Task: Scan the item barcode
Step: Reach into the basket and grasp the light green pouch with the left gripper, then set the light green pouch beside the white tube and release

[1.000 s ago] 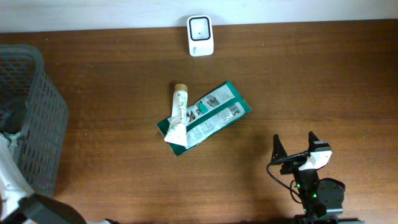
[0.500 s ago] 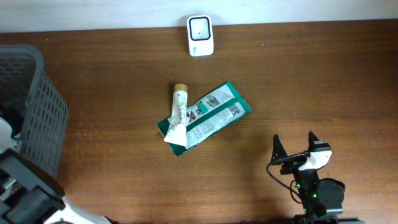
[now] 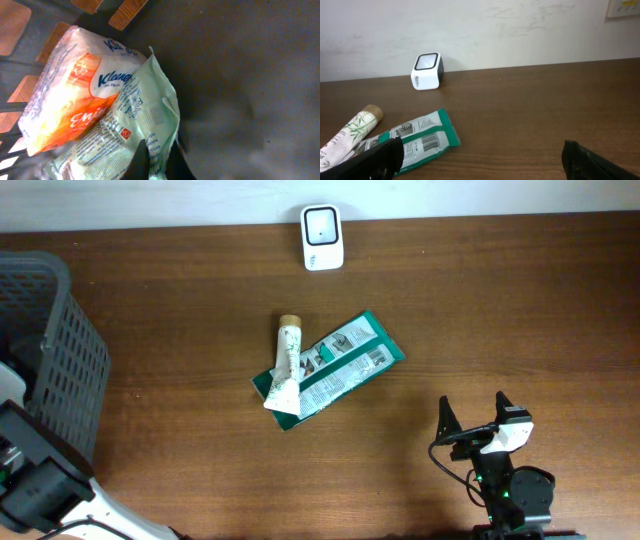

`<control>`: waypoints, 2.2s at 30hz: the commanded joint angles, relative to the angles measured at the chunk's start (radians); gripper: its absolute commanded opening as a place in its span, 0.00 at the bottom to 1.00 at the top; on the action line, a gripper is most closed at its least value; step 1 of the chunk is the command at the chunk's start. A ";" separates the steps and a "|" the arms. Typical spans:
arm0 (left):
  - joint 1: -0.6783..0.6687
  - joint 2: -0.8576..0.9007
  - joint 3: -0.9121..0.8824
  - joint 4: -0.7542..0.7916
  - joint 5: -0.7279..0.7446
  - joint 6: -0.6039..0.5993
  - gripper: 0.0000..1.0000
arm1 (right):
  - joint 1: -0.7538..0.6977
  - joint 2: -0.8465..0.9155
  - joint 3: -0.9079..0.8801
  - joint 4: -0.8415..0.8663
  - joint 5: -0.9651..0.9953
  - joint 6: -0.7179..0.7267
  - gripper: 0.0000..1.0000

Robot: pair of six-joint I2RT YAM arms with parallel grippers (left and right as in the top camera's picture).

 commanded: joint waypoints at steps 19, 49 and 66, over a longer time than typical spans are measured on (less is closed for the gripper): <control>-0.418 -0.700 0.222 -0.137 0.387 -0.130 0.00 | -0.006 -0.004 -0.009 0.000 0.002 0.006 0.98; -0.993 0.090 0.217 -0.470 0.375 -0.940 0.30 | -0.006 -0.004 -0.009 0.000 0.002 0.006 0.98; -0.800 -0.201 1.093 -0.922 0.090 -0.438 0.99 | -0.006 -0.004 -0.009 0.000 0.002 0.006 0.98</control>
